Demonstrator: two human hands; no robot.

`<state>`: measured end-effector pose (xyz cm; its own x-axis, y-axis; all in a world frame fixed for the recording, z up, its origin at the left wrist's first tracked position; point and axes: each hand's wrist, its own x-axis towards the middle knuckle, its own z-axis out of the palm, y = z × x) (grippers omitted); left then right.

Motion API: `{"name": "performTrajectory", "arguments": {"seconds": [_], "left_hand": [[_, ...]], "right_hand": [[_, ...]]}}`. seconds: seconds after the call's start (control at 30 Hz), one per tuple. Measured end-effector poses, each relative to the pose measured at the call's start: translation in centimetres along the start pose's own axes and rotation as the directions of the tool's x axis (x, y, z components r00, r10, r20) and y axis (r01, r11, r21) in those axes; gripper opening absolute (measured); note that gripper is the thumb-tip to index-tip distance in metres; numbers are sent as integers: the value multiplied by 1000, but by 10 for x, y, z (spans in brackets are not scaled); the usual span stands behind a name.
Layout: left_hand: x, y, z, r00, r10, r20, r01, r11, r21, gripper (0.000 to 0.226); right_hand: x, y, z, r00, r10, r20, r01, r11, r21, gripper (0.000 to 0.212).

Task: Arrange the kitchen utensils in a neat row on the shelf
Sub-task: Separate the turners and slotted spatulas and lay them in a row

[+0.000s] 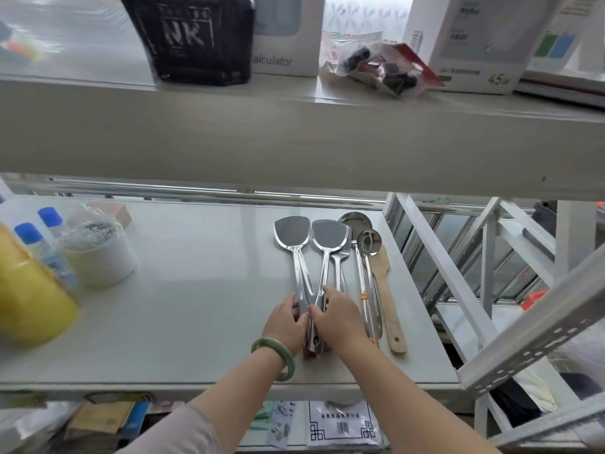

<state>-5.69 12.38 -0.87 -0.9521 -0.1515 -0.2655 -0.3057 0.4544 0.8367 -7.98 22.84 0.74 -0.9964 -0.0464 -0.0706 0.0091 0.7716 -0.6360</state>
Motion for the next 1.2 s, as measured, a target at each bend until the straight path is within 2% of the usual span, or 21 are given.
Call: {"name": "performTrajectory", "arguments": {"seconds": [0.13, 0.23, 0.37, 0.57, 0.63, 0.7, 0.8, 0.9, 1.03, 1.2], "left_hand": [[1, -3, -1, 998, -60, -28, 60, 998, 8, 60], [3, -5, -1, 995, -100, -15, 99, 993, -58, 51], [6, -6, -7, 994, -103, 25, 106, 982, -159, 23], [6, -10, -8, 990, -142, 17, 142, 961, -239, 37], [6, -10, -10, 990, -137, 9, 136, 963, -235, 35], [5, -10, -13, 991, -133, 27, 135, 954, -267, 30], [4, -11, -19, 990, -131, 56, 143, 932, -334, 26], [2, -13, -27, 989, -141, 47, 149, 918, -367, 23], [-4, -16, -43, 990, -140, 13, 134, 910, -392, 28], [-8, -27, -78, 985, -152, -87, 99, 895, -435, 27]], "right_hand": [[1, -7, 5, 994, 98, 47, -93, 991, -92, 36], [4, -9, 4, 983, 168, 72, -163, 984, -66, 31], [9, -7, 4, 949, 283, 141, -297, 950, 96, 35], [6, -13, 10, 917, 348, 196, -395, 859, 325, 57], [4, -14, 13, 909, 355, 219, -416, 819, 396, 57], [4, -14, 17, 906, 356, 230, -424, 778, 464, 46], [2, -19, 18, 918, 342, 199, -395, 758, 519, 19], [2, -25, 26, 936, 327, 129, -344, 783, 518, 22], [-3, -42, 34, 938, 331, 104, -333, 772, 542, 26], [-6, -75, 53, 966, 249, 69, -246, 801, 545, 24]]}}
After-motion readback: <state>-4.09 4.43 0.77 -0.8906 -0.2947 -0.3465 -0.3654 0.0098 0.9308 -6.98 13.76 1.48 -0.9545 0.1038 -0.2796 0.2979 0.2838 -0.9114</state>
